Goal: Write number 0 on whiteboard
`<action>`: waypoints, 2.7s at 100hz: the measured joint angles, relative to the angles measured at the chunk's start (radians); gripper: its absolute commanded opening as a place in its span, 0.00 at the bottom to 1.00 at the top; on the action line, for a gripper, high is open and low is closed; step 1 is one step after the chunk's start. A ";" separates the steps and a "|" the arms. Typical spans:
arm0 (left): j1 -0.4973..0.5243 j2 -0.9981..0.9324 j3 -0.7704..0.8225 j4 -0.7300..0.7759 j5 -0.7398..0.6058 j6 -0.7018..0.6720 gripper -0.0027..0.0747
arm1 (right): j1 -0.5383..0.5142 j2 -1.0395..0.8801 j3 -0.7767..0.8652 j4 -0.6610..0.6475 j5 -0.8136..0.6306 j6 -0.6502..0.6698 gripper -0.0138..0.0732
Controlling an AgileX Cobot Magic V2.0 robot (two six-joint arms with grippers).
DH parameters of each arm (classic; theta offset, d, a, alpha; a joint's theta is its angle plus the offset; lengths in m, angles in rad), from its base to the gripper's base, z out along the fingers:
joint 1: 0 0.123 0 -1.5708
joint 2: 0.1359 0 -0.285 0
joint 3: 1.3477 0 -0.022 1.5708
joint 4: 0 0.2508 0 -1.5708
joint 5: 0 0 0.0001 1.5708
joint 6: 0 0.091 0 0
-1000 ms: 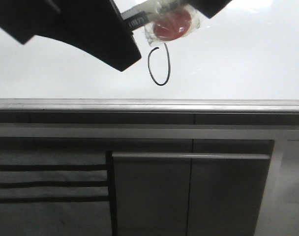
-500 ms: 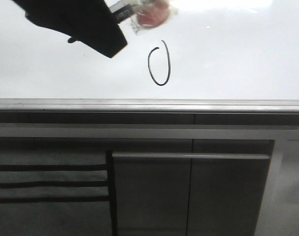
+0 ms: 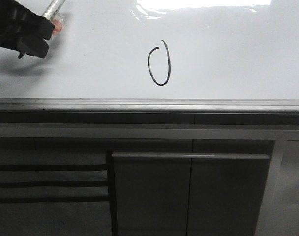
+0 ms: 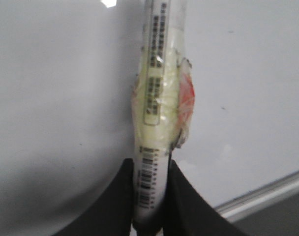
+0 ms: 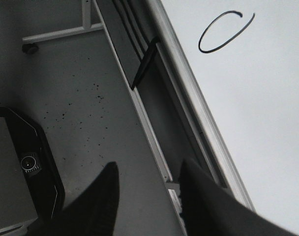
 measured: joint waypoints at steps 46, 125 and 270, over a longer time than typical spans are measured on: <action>0.016 0.066 -0.072 -0.006 0.029 -0.001 0.41 | -0.001 0.000 0.015 0.000 0.000 0.002 0.46; 0.016 -0.740 0.202 0.080 0.289 -0.043 0.25 | -0.006 -0.481 0.399 -0.405 -0.450 0.995 0.18; 0.157 -1.448 0.915 -0.038 -0.230 -0.038 0.01 | -0.006 -0.656 1.099 -0.379 -1.330 1.019 0.07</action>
